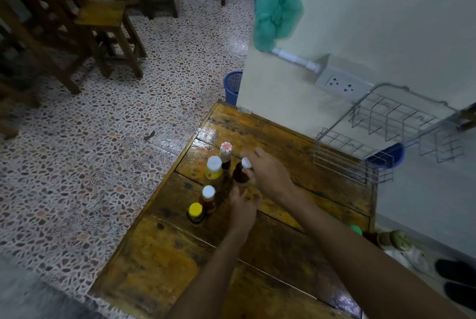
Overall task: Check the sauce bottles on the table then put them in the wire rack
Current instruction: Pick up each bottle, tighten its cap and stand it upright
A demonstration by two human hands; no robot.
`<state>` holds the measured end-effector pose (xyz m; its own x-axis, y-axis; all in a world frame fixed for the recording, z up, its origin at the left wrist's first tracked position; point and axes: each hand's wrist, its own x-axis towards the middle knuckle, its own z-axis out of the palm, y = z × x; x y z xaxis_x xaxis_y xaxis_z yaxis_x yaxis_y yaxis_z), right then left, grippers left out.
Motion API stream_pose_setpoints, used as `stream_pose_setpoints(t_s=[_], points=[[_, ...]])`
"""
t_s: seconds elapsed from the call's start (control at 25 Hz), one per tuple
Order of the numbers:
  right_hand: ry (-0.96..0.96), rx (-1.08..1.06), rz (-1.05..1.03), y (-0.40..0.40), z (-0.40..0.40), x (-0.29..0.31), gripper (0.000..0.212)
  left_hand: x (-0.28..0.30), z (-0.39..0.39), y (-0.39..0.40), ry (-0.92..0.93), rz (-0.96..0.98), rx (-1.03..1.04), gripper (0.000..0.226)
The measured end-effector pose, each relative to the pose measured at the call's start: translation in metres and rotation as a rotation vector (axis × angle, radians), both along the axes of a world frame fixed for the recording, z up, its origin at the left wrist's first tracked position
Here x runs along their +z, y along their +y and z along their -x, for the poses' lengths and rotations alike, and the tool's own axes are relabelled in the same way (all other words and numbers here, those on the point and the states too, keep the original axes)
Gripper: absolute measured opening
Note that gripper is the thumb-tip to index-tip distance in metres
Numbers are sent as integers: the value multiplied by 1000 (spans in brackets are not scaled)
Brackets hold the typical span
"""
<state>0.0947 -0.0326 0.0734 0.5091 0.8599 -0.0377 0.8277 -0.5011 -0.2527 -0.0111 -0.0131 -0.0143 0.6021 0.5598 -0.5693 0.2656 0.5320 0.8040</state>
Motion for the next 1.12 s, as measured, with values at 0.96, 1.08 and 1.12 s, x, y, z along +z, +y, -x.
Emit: stream_pose_setpoints(t_s=[0.96,1.08,1.12], points=[[-155,-423,606,-239,27,4,49,15,2,-169,168,-190,-669,76],[-182,-408,616,-235,26,4,31,25,7,-172,166,-279,-712,71],[-192,-388,625,-234,26,5,29,26,11,-170,166,-302,-712,69]])
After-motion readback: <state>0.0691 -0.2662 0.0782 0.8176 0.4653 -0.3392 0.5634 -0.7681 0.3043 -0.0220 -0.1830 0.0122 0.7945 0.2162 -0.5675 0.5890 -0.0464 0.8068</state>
